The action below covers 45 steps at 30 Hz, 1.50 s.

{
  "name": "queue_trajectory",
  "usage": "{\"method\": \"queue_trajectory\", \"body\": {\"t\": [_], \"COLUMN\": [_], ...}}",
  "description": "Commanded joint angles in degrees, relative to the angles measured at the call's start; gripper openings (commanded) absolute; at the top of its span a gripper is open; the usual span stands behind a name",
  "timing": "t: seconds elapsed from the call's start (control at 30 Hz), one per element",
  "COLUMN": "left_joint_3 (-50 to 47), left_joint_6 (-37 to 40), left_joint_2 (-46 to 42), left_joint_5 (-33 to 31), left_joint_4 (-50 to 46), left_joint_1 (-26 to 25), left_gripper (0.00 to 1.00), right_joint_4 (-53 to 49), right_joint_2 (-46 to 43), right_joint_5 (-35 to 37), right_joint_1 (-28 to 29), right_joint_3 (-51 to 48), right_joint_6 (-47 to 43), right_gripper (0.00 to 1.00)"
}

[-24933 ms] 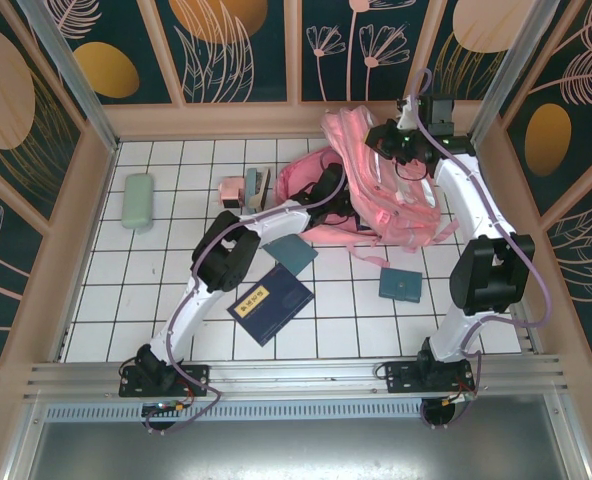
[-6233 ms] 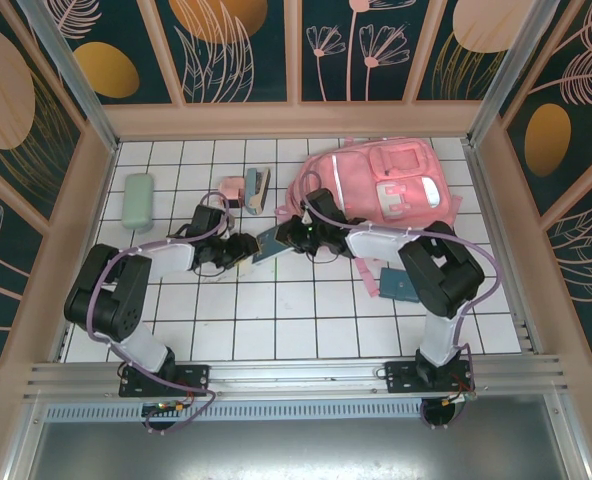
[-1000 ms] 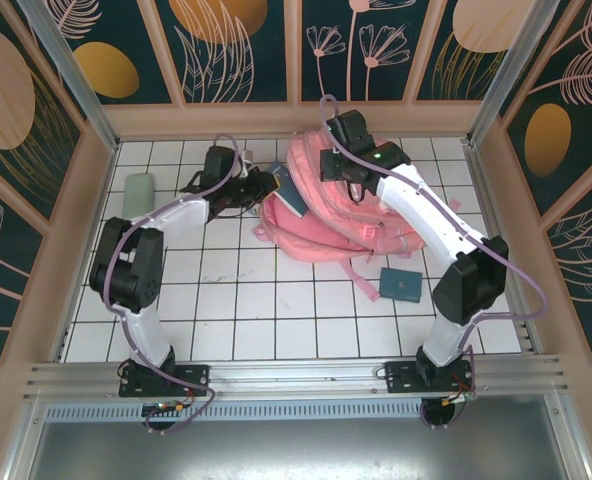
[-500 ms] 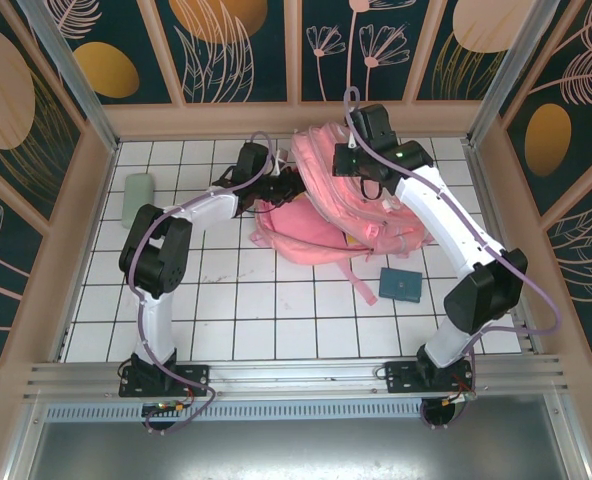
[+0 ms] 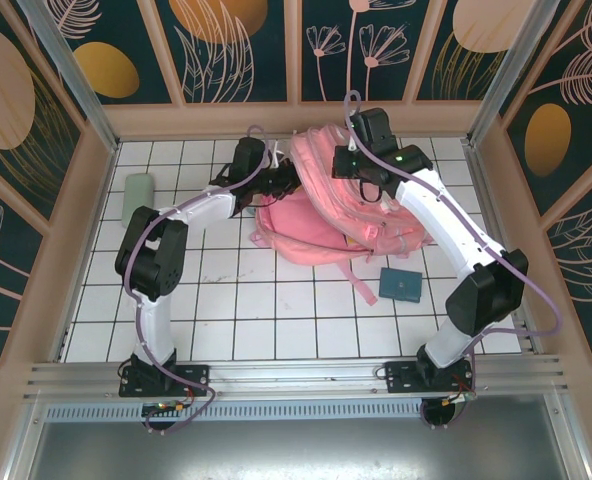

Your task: Pack the student bag

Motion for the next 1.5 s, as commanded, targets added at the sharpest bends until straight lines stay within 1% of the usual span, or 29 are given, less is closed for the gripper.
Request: {"method": "queue_trajectory", "body": {"t": [0.0, 0.2, 0.23, 0.3, 0.7, 0.73, 0.77, 0.83, 0.87, 0.9, 0.93, 1.27, 1.37, 1.47], "left_joint_3": [2.5, 6.8, 7.5, 9.8, 28.0, 29.1, 30.2, 31.5, 31.5, 31.3, 31.1, 27.8, 24.4, 20.3], "left_joint_6": [-1.3, -0.9, -0.9, -0.3, 6.8, 7.3, 8.1, 9.6, 10.7, 11.9, 12.6, 19.2, 19.5, 18.5], "left_joint_2": [2.8, 9.0, 9.7, 11.6, 22.1, 22.6, 23.0, 23.1, 22.7, 22.0, 21.4, 13.2, 11.3, 9.5], "left_joint_5": [4.4, 4.7, 4.7, 4.5, 2.0, 1.7, 1.1, -0.1, -1.1, -2.5, -3.3, -12.1, -13.6, -13.1], "left_joint_4": [4.0, 2.8, 2.7, 1.5, -13.7, -14.5, -16.3, -18.8, -20.0, -21.4, -22.2, -28.7, -28.3, -26.1], "left_joint_1": [-1.0, -3.2, -3.6, -4.4, -8.0, -8.3, -8.3, -8.4, -8.4, -8.3, -8.4, -8.1, -7.5, -7.1], "left_gripper": [0.0, 0.0, 0.0, 0.0, 0.01, 0.03, 0.09, 0.32, 0.4, 0.46, 0.5, 0.73, 0.74, 0.66], "right_joint_4": [5.4, 6.7, 6.9, 7.1, 7.7, 7.7, 7.7, 7.5, 7.4, 7.4, 7.4, 8.9, 9.1, 9.4], "right_joint_2": [-4.1, -4.8, -4.9, -5.0, -4.7, -4.7, -4.7, -4.7, -4.8, -4.9, -5.0, -6.6, -6.8, -7.1], "right_joint_5": [-0.6, -1.8, -3.5, -3.9, -5.7, -5.7, -5.7, -5.5, -5.3, -5.2, -5.2, -5.4, -5.5, -5.6], "right_joint_1": [-0.8, -1.4, -1.5, -1.5, -1.8, -1.9, -1.9, -2.0, -2.2, -2.4, -2.6, -5.1, -5.6, -5.9], "right_joint_3": [-0.5, -0.4, -0.4, 0.0, -0.6, -0.7, -0.7, -0.9, -1.1, -1.3, -1.7, -6.6, -7.6, -8.2], "right_joint_6": [1.6, 2.6, 2.8, 3.1, 4.2, 4.2, 4.2, 4.2, 4.2, 4.2, 4.2, 4.9, 5.0, 5.2], "right_gripper": [0.0, 0.0, 0.0, 0.0, 0.0, 0.0, 0.0, 0.0, 0.0, 0.0, 0.0, 0.0, 0.0, 0.0]}}
